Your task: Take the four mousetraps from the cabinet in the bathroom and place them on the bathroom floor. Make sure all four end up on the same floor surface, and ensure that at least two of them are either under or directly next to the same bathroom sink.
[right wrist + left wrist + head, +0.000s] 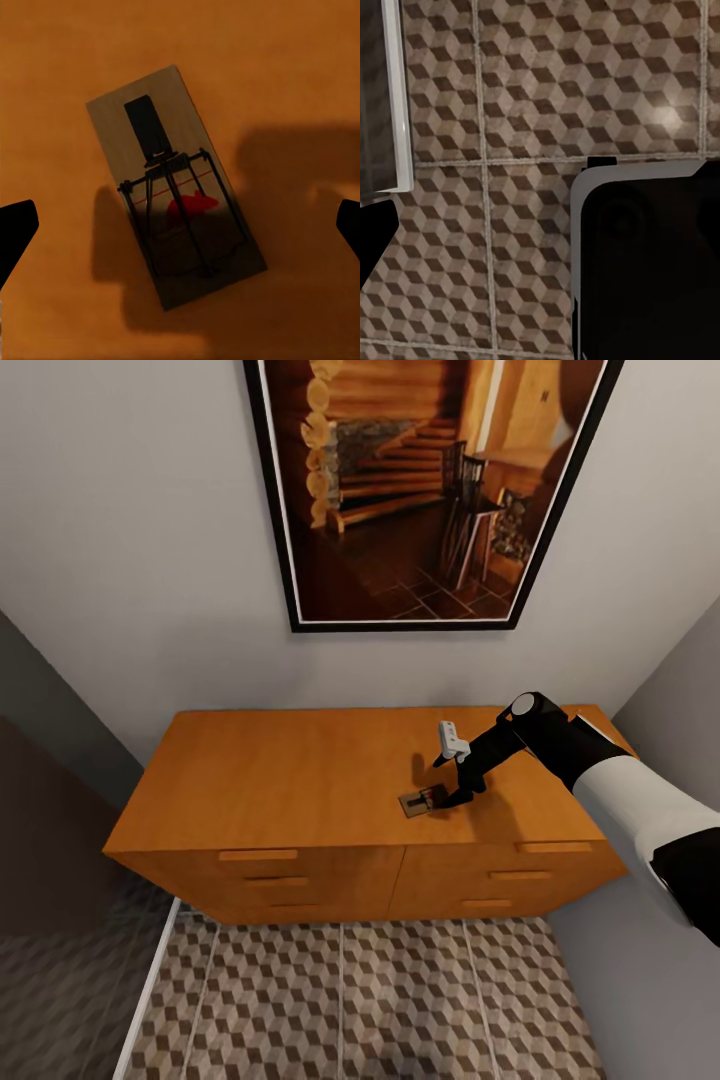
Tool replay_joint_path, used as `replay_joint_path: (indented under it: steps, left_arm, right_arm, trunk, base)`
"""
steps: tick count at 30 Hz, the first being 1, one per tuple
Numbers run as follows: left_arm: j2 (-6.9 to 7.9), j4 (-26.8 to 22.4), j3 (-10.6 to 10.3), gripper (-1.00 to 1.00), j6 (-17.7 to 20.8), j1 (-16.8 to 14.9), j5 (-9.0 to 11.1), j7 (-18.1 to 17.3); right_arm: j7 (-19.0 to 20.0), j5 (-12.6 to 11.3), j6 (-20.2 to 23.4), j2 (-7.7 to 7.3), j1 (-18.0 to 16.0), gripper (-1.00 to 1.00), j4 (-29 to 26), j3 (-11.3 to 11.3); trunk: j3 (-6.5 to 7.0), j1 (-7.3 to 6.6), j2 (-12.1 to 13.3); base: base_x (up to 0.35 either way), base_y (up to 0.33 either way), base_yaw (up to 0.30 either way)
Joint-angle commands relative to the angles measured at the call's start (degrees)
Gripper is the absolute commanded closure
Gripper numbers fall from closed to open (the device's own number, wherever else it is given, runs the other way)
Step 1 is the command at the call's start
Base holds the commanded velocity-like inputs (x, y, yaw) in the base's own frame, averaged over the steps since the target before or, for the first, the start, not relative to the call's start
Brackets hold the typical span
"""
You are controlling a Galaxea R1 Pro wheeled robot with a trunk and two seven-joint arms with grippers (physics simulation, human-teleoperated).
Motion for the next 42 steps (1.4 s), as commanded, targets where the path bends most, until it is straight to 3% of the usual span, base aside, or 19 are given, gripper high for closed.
replay_joint_path:
  steps: [1, 42]
  left_arm:
    - [-0.03, 0.14, -0.50, -1.00, -0.22, -0.05, 0.12, 0.31]
    - [-0.05, 0.21, -0.50, -1.00, -0.19, -0.05, 0.12, 0.30]
  right_arm:
    - [0.13, -0.06, 0.55, -0.05, -0.05, -1.00, -0.11, 0.23]
    - [0.13, -0.04, 0.58, -0.03, -0.05, -1.00, -0.01, 0.23]
  trunk:
    - [-0.09, 0.03, -0.10]
    - [-0.22, 0.03, -0.10]
  base:
    - [0.000, 0.000, 0.000]
    - [0.014, 0.000, 0.000]
